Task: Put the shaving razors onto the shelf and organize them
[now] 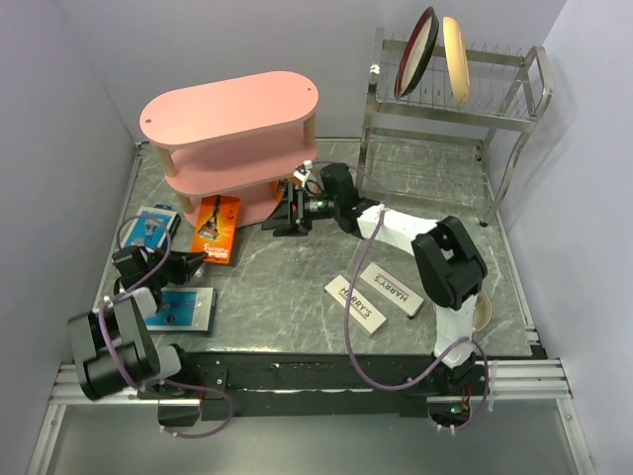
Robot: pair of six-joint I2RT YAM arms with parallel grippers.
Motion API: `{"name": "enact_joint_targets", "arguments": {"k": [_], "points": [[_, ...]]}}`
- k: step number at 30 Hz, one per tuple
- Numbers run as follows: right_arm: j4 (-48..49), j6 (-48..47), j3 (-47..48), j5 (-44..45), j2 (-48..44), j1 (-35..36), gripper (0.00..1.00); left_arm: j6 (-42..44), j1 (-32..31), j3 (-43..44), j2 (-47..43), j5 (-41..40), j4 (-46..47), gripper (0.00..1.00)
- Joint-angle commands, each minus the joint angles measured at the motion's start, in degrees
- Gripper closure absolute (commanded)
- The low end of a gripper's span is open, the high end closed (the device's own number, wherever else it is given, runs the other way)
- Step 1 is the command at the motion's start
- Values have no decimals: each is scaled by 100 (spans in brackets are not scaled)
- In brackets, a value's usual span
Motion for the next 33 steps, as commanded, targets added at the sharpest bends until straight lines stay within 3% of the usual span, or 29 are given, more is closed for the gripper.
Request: {"name": "enact_joint_targets", "arguments": {"k": [1,9,17,26,33], "points": [[-677,-685,-116,-87,-449,81,28,-978,27,386,570,-33,320,92],[-642,-932,-81,36,-581,222,27,-2016,-113,1168,1757,90,15,92],[-642,-984,-187,54,-572,248,27,-2720,-693,2020,2320,-112,-321,81],[-818,-1116,-292,80,-678,20,27,-2948,-1010,2355,2628,-499,-549,84],[-827,-1090,-345,115,-696,-68,27,-2984,-993,2031,2181,-868,-769,84]]}}
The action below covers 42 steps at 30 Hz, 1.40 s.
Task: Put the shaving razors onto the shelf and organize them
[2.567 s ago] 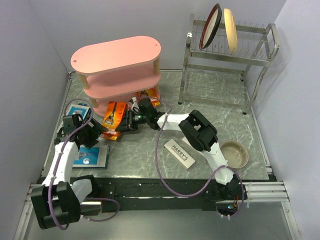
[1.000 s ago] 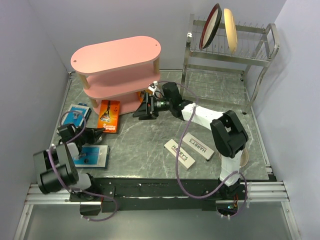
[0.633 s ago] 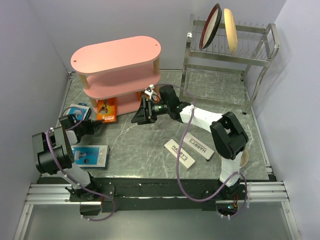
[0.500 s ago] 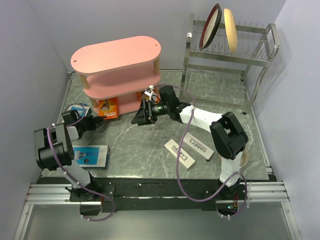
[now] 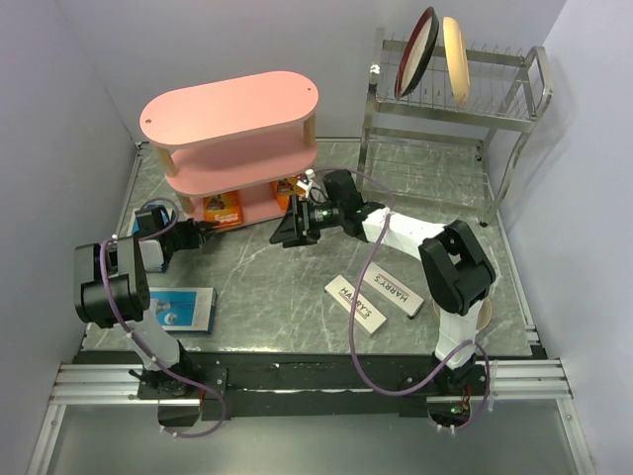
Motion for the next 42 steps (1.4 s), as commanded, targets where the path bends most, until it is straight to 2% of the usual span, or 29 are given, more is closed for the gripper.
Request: {"name": "enact_joint_targets", "arguments": {"k": [1,7,13,16,17,21,26,31,37,38,41,42], "points": [[87,-69,39,43,-289,-44,27,-182,45,-278,-438,-332,-456,85],[184,45,154,8,-122,-35,27,-146,326,-278,-527,-385,-580,85],[157,45,189,26,-78,9,27,-305,310,-191,-282,-289,-387,83],[131,1,180,43,-113,35,27,-392,205,-85,-115,-210,-272,78],[122,-7,180,52,-131,44,27,-419,169,-50,-88,-192,-211,73],[87,-60,119,87,-175,44,27,-524,-24,56,9,-148,-96,63],[96,-60,49,122,-227,44,27,-498,-112,56,-43,-183,-149,61],[96,-69,57,105,-219,26,26,-235,-69,30,-341,-227,-710,59],[157,-42,75,26,-175,-9,26,108,72,-76,-606,-263,-1072,50],[175,-60,58,8,-183,-18,26,265,81,-67,-632,-245,-1072,46],[158,-148,48,-9,-227,-61,26,983,195,38,-808,45,-1220,13],[149,-165,22,-9,-271,-79,26,1196,265,108,-895,106,-1465,8]]}}
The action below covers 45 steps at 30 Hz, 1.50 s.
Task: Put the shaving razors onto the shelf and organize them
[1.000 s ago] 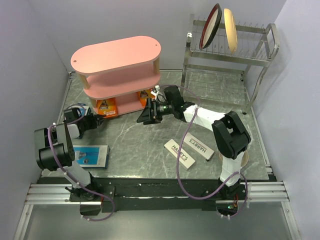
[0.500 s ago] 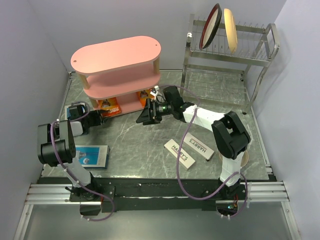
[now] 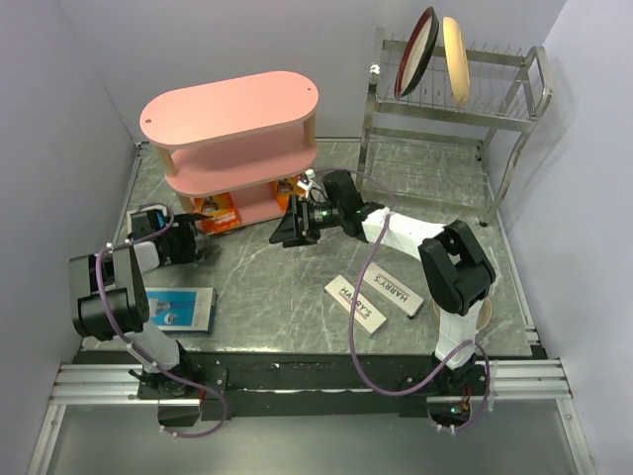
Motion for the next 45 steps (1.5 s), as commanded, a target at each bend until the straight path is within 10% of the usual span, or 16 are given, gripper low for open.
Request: {"name": "enact_joint_targets", "arguments": {"k": [1,8,17,22,28,32,36,45], "points": [[144,-185,16,-99,-295,-99,26,1138,211,148,-587,508,-706,2],[92,-474,-186,-169,-532,-336,26,3833,887,411,-1318,554,-3535,0],[-1070,-2453,-28,771,-1209,-178,27,7407,2162,2246,-1618,-1643,-6112,1],[-1102,-2479,-187,605,-1447,-20,27,7723,2646,3188,-801,-967,-6885,5],[-1832,-2882,-116,498,-1842,120,27,8038,2515,3610,-492,-194,-7054,11],[-2342,-3392,-160,682,-2185,173,27,8092,1174,4477,-659,-439,-6869,10],[-2695,-3885,-230,1043,-2352,165,27,9021,80,5377,-738,-2414,-6808,9],[-2519,-3912,-494,1290,-2659,147,26,11669,1081,2954,-1677,-3111,-6246,28]]}}
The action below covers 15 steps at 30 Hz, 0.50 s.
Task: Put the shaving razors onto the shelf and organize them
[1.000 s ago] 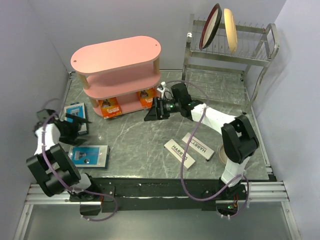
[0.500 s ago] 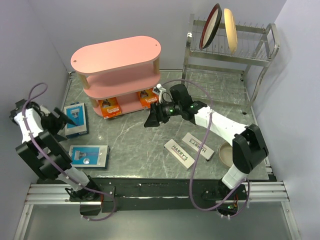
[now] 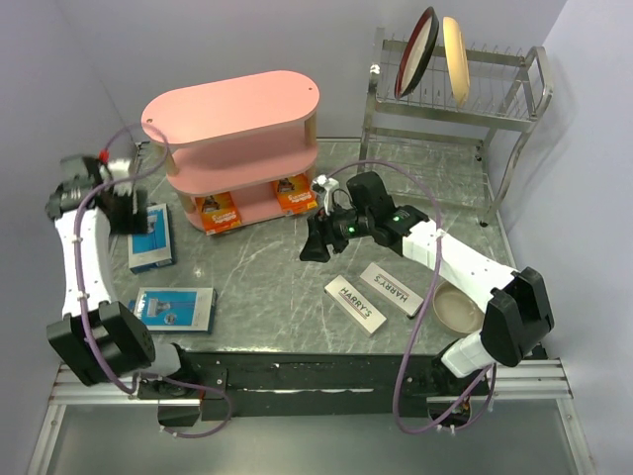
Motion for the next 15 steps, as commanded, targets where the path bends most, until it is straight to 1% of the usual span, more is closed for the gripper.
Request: {"name": "enact_joint_targets", "arguments": {"k": [1,2,5,9,11,13,15], "points": [[-64,-207,-13,168,-319,7,26,1370,441,-1194,-290,-453,126,33],[-64,-207,-66,177,-389,7,26,1388,519,-1518,-369,-627,362,35],[-3,-172,-302,230,-547,-10,25,1336,712,-1897,-590,-656,680,38],[6,-75,-532,169,-662,-28,25,1204,941,-2180,-284,-647,864,41],[15,-58,-628,168,-705,-28,25,1222,1082,-2302,-151,-708,979,46],[41,-49,-681,204,-749,-37,25,1353,1161,-2373,-10,-735,1163,49],[41,-58,-725,221,-793,-45,25,1441,1258,-2470,121,-805,1251,49]]}}
